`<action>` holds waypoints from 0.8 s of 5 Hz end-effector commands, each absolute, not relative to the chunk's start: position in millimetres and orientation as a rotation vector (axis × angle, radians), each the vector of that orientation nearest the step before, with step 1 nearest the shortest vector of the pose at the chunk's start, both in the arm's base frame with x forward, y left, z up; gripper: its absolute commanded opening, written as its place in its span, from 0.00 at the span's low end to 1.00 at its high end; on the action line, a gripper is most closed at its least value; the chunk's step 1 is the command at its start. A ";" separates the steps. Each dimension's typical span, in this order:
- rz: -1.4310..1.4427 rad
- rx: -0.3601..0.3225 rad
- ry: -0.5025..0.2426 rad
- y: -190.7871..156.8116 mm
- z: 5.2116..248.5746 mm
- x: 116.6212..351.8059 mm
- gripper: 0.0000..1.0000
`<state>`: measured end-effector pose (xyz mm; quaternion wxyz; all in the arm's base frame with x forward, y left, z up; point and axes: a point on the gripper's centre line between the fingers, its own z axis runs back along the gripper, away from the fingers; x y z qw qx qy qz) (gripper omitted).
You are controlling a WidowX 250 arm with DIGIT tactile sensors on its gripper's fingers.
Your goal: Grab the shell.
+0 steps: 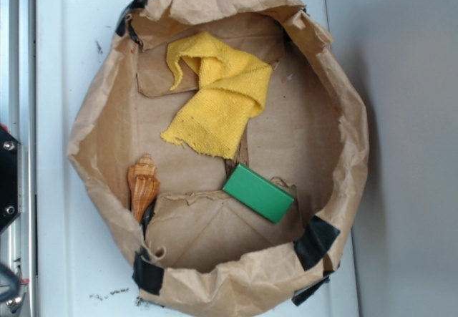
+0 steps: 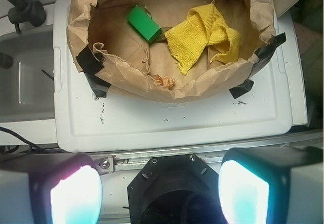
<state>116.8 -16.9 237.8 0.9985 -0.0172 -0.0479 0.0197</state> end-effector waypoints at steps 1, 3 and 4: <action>0.039 -0.034 -0.096 -16.9 237.8 116.8 1.00; 0.179 -0.118 -0.117 -13.0 226.3 216.2 1.00; 0.347 -0.110 -0.159 1.4 209.0 239.8 1.00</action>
